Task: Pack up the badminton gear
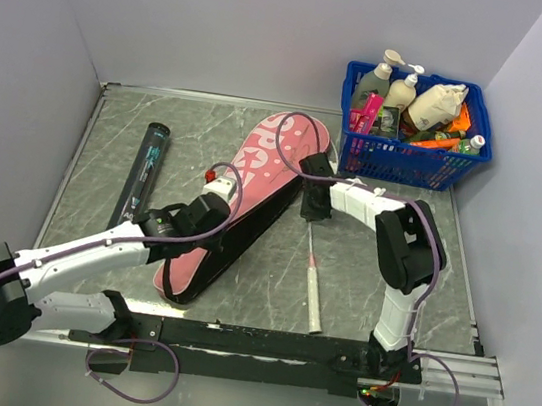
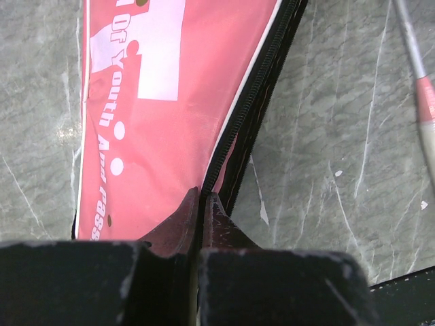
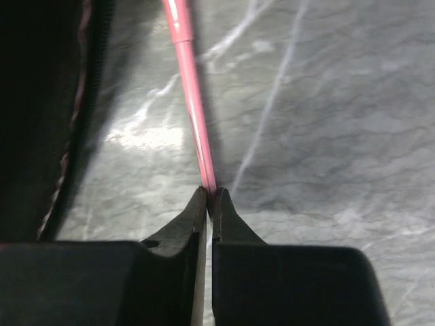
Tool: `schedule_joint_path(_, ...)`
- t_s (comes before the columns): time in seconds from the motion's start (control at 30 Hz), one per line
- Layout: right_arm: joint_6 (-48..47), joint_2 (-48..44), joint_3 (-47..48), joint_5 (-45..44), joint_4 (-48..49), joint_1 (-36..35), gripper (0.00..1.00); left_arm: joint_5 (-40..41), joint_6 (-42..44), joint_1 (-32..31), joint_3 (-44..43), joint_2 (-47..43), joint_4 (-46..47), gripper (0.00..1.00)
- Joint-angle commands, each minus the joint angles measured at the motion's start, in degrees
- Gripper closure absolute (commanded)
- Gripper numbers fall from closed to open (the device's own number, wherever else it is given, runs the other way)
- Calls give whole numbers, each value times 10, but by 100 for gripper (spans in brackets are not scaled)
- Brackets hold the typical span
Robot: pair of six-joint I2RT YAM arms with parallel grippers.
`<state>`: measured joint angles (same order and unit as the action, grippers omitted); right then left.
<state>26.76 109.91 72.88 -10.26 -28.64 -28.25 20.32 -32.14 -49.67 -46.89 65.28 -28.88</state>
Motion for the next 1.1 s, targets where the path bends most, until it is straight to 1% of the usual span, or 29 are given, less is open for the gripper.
schedule_joint_path(0.0,19,-28,2,-1,-22,4,100,-5,-4,5,0,-23,24,99)
schedule_joint_path(0.07,27,-47,-6,4,-28,5,100,-5,-4,5,2,-25,24,99)
schedule_joint_path(0.2,42,-105,-13,23,-75,0,100,-9,-5,5,6,-34,27,99)
schedule_joint_path(0.33,68,-163,-52,13,-110,-36,100,-18,-3,5,7,-40,33,99)
schedule_joint_path(0.37,86,-173,-61,9,-120,-57,100,-19,-3,5,7,-41,34,99)
schedule_joint_path(0.43,107,-212,-104,6,-120,-86,100,-24,-3,5,7,-41,37,99)
schedule_joint_path(0.47,135,-235,-119,3,-123,-119,100,-26,-2,5,7,-41,37,99)
schedule_joint_path(0.53,182,-258,-160,-19,-133,-153,100,-28,-2,4,7,-42,39,99)
schedule_joint_path(0.57,201,-280,-172,-27,-138,-193,100,-28,-4,4,7,-43,40,99)
schedule_joint_path(0.63,255,-300,-202,-54,-149,-233,100,-33,-3,3,8,-44,44,99)
schedule_joint_path(0.7,295,-325,-219,-72,-178,-288,100,-34,-2,4,7,-43,45,99)
schedule_joint_path(0.77,346,-343,-229,-85,-199,-321,100,-36,-1,4,2,-40,43,99)
schedule_joint_path(0.8,361,-348,-235,-90,-207,-357,100,-36,0,3,2,-39,44,99)
schedule_joint_path(0.87,419,-355,-238,-112,-232,-395,100,-41,0,3,2,-39,45,99)
schedule_joint_path(0.9,441,-356,-234,-123,-267,-430,100,-42,-1,3,2,-39,47,99)
schedule_joint_path(0.93,485,-356,-232,-132,-286,-450,100,-43,0,3,3,-39,47,99)
schedule_joint_path(0.97,506,-353,-229,-138,-303,-467,100,-45,0,2,3,-38,47,99)
schedule_joint_path(1.0,525,-351,-222,-148,-337,-501,100,-45,1,3,3,-37,47,99)
schedule_joint_path(1.07,582,-339,-211,-156,-376,-534,100,-47,0,3,2,-34,46,99)
